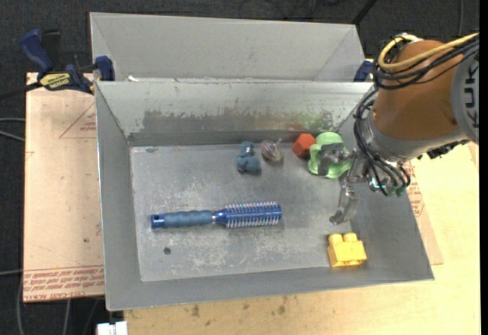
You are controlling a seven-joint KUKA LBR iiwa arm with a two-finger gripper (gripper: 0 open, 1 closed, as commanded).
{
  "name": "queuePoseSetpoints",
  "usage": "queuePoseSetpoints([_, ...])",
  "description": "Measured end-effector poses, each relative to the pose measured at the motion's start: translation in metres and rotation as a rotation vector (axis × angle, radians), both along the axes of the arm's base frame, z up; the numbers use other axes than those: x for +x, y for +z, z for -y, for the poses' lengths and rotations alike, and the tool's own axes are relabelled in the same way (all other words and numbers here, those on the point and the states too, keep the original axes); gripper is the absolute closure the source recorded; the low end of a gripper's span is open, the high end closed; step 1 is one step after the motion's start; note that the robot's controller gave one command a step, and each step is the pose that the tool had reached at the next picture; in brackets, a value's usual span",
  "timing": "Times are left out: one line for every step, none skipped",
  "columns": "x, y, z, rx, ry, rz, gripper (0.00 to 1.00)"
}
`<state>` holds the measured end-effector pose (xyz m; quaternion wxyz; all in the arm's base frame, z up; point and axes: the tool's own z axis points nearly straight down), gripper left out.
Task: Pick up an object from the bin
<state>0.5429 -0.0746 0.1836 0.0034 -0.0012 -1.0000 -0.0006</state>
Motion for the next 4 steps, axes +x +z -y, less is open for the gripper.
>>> queuePoseSetpoints([-0.001, -0.083, -0.126, 0.004, 0.293, 0.004, 0.0])
queuePoseSetpoints([0.01, -0.115, -0.119, 0.002, 0.255, 0.006, 0.0])
queuePoseSetpoints([0.011, -0.114, -0.119, 0.001, 0.255, 0.007, 1.0])
queuePoseSetpoints([0.036, 0.008, -0.105, -0.001, 0.247, 0.018, 1.0])
